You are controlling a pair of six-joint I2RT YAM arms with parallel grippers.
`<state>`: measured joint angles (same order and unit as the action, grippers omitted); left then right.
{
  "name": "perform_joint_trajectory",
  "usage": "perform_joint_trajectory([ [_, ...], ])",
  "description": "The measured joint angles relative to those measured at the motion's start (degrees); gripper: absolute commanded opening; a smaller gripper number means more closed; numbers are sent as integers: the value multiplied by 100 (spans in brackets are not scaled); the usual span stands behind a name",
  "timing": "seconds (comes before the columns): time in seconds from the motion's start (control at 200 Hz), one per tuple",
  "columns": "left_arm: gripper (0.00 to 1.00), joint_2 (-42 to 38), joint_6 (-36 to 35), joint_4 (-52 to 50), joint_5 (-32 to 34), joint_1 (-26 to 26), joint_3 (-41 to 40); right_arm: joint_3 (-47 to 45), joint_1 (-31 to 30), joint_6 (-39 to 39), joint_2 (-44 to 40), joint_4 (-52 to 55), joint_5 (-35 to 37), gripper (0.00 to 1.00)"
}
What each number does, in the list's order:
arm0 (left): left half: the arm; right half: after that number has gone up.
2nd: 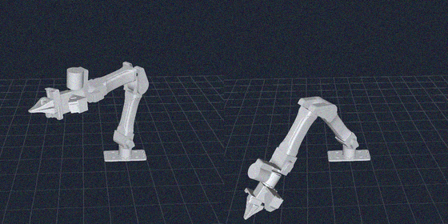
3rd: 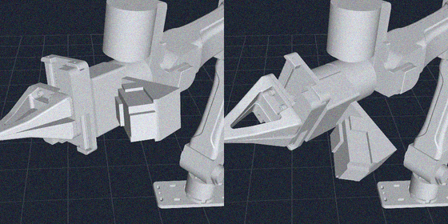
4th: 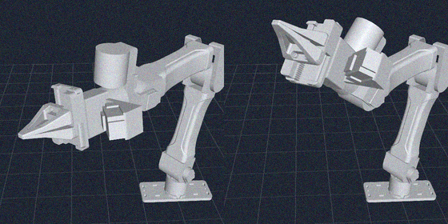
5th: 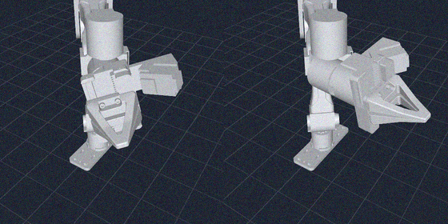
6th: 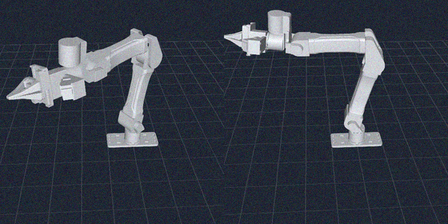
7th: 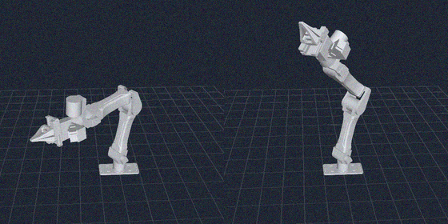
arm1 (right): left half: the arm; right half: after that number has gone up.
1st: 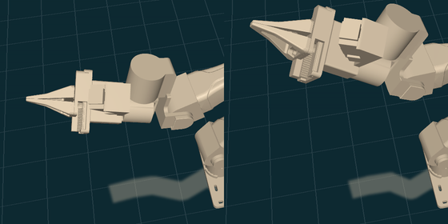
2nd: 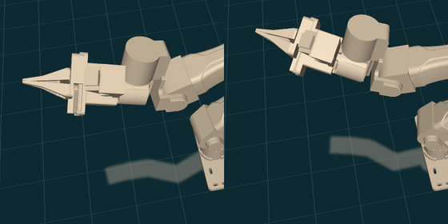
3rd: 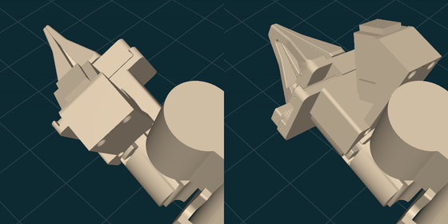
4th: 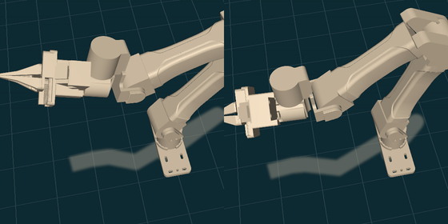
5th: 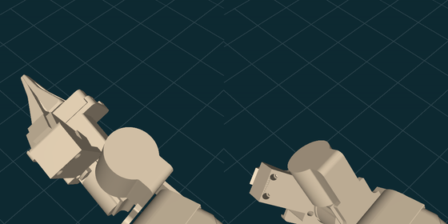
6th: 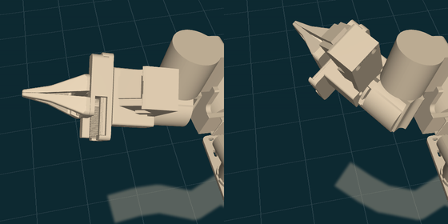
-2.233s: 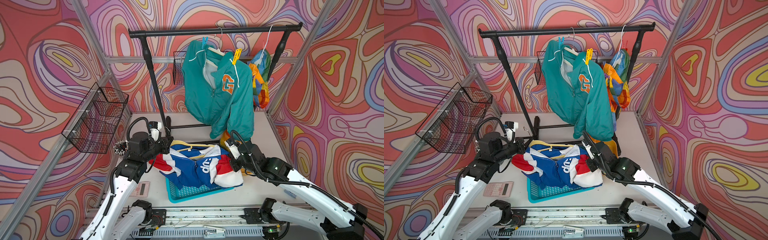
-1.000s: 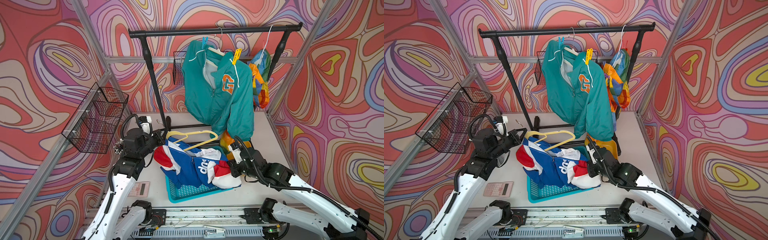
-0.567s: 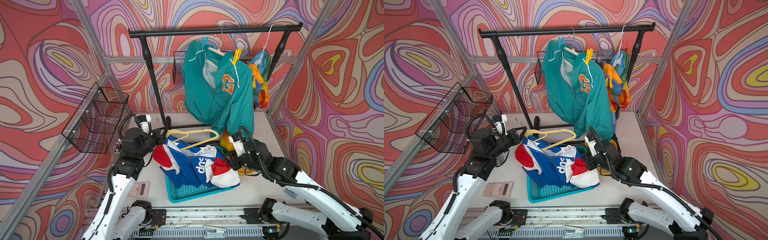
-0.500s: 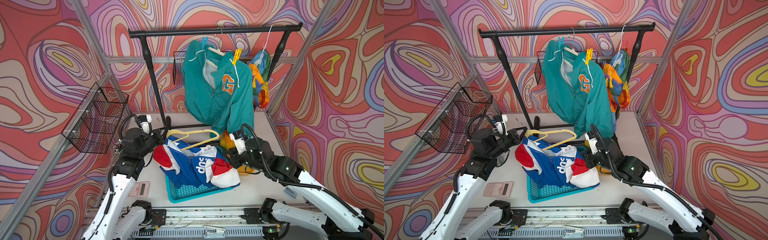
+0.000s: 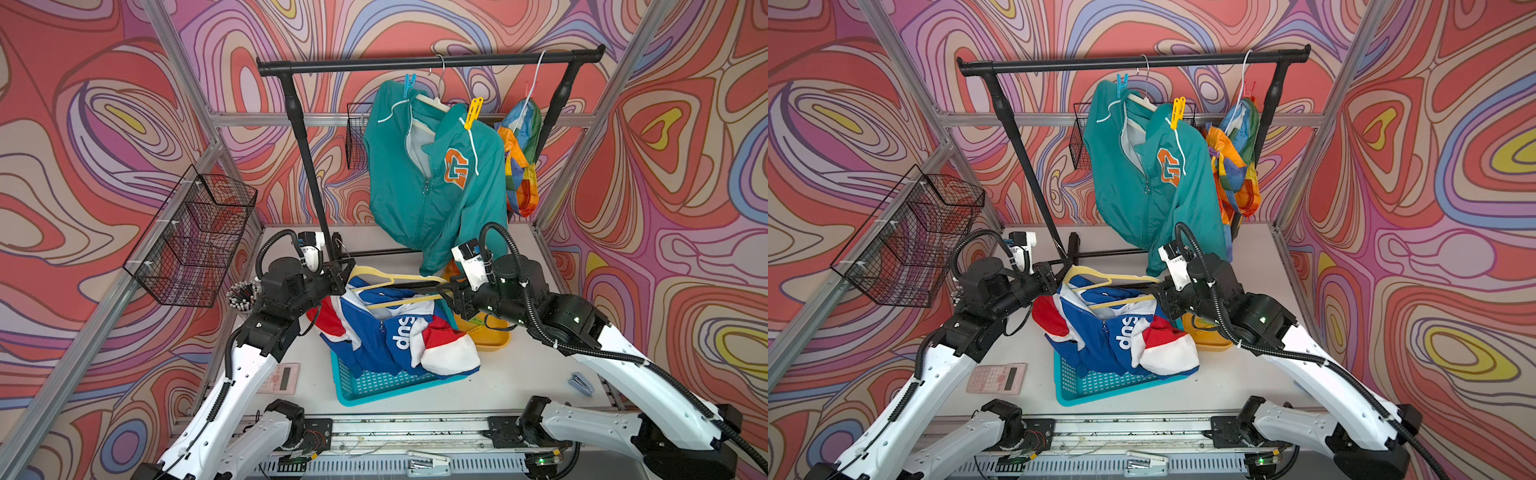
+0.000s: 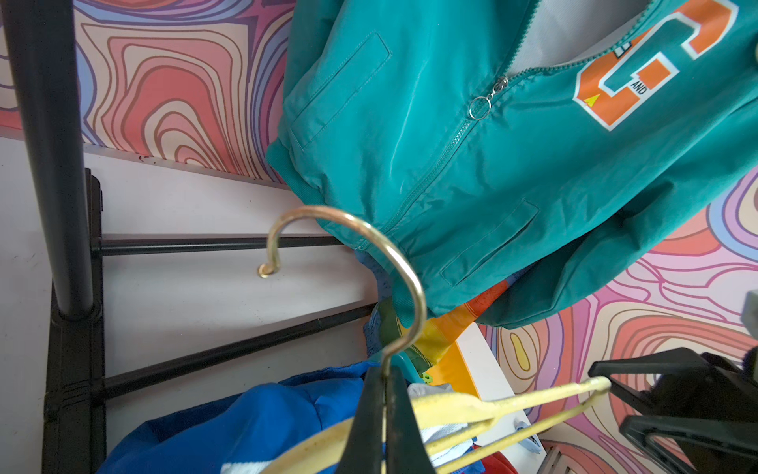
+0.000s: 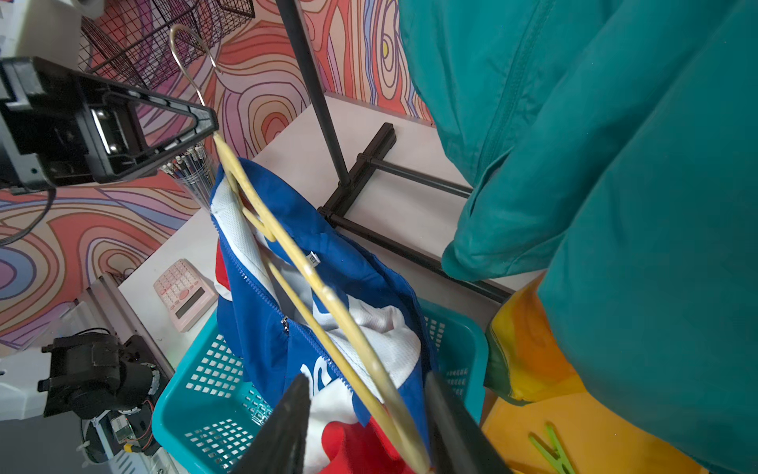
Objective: Remove the clothespins securing jackets to the hanger
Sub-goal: Remove the jacket from the hanger.
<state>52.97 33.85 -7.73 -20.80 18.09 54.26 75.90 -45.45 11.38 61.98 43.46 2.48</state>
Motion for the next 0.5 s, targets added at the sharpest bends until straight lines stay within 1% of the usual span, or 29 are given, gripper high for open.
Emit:
perform_joint_trajectory([
  [0.055,0,0,-17,4,2,0,0,0,0,-35,48,4,-76,37],
  [0.175,0,0,-24,17,-4,0,0,-2,2,-59,109,-9,-317,35],
  [0.27,0,0,-20,83,-61,2,-7,-17,0,-96,131,-20,-459,27],
  [0.351,0,0,-17,166,-109,13,-20,-55,0,-105,131,-31,-560,23],
  [0.501,0,4,-15,273,-173,31,-55,-85,0,-155,125,-39,-651,10],
])
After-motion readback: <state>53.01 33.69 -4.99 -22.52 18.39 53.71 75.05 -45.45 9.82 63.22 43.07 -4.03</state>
